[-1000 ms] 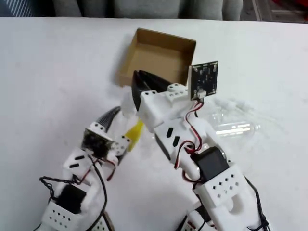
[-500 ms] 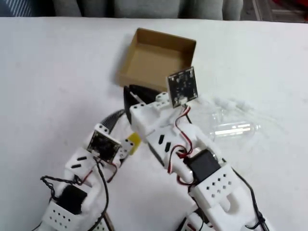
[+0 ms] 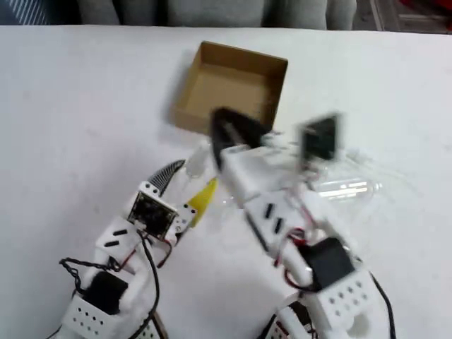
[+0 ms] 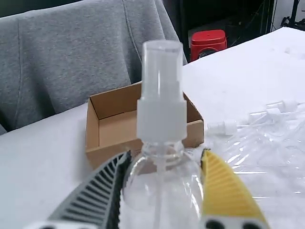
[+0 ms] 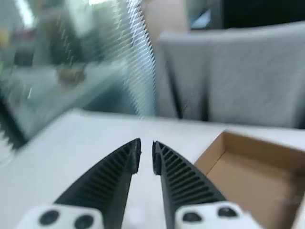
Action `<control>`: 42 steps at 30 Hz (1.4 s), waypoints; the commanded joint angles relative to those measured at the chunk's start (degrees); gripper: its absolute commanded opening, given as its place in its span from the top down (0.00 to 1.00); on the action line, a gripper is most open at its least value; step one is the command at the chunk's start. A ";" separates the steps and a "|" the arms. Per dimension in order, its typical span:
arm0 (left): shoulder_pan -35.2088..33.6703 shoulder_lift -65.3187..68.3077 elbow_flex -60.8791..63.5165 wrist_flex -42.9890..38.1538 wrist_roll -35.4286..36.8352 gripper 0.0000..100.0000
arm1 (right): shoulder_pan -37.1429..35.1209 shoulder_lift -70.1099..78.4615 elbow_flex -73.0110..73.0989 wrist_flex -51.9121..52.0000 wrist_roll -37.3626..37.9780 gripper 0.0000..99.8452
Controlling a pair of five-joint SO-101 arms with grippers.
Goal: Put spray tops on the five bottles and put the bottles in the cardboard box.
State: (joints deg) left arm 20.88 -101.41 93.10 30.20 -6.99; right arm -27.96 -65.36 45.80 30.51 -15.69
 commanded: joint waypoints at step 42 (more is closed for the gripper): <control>-8.31 -0.92 -3.34 -5.10 10.46 0.98 | 22.46 105.10 -86.24 33.89 -5.01 0.90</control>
State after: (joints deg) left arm 12.97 -101.41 93.10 26.68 2.68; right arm -5.80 38.20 -34.73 64.18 -20.53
